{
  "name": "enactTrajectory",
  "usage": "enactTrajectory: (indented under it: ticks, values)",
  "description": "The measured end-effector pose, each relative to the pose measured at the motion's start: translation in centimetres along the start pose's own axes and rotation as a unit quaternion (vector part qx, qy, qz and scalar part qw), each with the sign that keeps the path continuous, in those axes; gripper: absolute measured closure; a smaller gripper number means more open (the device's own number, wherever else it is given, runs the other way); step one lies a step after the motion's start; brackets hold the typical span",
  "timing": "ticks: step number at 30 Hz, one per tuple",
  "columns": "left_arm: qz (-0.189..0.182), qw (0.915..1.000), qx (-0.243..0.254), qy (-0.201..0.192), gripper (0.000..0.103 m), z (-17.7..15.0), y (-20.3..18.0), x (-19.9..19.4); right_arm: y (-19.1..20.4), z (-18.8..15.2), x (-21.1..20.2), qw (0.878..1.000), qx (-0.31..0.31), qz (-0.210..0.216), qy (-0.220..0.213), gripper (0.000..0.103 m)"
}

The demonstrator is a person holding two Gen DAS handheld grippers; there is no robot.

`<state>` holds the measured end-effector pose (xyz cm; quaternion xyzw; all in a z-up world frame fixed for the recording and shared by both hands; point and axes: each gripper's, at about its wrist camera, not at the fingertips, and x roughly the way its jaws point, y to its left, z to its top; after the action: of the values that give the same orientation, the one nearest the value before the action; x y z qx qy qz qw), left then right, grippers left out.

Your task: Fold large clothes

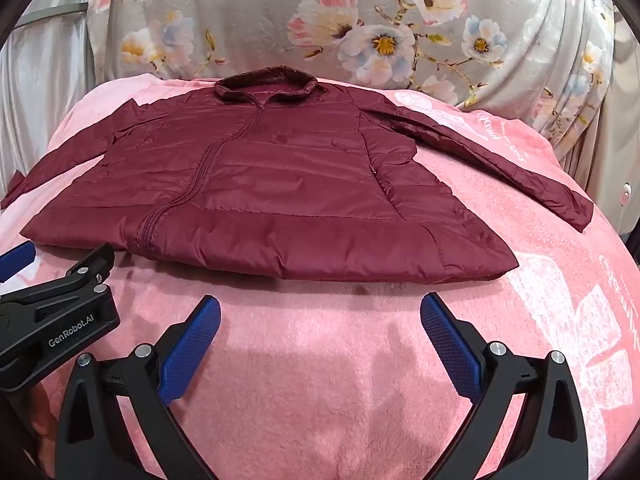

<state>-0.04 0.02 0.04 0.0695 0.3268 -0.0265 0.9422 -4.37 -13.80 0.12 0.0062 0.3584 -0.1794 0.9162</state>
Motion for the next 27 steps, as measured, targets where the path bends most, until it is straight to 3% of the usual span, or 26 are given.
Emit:
enactTrajectory:
  ticks: [27]
  values:
    - [-0.001, 1.0, 0.002, 0.0, 0.005, 0.4, -0.47, -0.25, 0.14, -0.01, -0.21, 1.0, 0.002, 0.002, -0.005, 0.005]
